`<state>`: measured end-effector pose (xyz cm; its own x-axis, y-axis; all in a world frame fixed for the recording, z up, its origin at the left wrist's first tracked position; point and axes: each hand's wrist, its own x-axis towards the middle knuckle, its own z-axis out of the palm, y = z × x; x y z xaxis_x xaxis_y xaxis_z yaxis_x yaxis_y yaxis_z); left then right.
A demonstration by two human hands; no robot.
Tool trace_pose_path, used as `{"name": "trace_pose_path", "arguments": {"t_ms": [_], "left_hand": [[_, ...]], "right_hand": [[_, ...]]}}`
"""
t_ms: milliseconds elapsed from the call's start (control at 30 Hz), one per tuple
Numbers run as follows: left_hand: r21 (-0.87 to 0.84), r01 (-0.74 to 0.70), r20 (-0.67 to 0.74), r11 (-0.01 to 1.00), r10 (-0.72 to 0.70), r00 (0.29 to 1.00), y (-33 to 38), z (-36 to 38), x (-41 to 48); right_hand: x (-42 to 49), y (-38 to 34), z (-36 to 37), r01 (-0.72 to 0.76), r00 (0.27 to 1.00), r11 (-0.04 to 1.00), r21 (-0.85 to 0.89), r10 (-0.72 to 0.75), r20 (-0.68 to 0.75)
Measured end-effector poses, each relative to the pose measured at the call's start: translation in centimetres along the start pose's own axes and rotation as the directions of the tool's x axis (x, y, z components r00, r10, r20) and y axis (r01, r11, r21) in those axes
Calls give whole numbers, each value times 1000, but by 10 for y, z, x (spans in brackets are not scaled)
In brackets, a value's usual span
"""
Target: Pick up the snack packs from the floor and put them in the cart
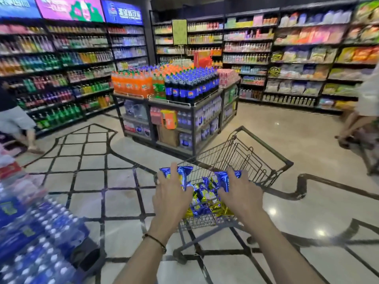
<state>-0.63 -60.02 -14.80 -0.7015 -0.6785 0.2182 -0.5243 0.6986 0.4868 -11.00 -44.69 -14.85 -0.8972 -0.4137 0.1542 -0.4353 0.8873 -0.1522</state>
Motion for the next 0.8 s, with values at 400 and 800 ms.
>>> {"name": "trace_pose_path", "arguments": {"t_ms": [400, 800], "left_hand": [[-53, 19, 122, 998, -12, 992, -15, 82, 211], [-116, 175, 262, 978, -140, 955, -4, 227, 327]], "right_hand": [[202, -50, 61, -3, 996, 1000, -27, 5, 95], [366, -17, 168, 94, 959, 996, -7, -88, 270]]}}
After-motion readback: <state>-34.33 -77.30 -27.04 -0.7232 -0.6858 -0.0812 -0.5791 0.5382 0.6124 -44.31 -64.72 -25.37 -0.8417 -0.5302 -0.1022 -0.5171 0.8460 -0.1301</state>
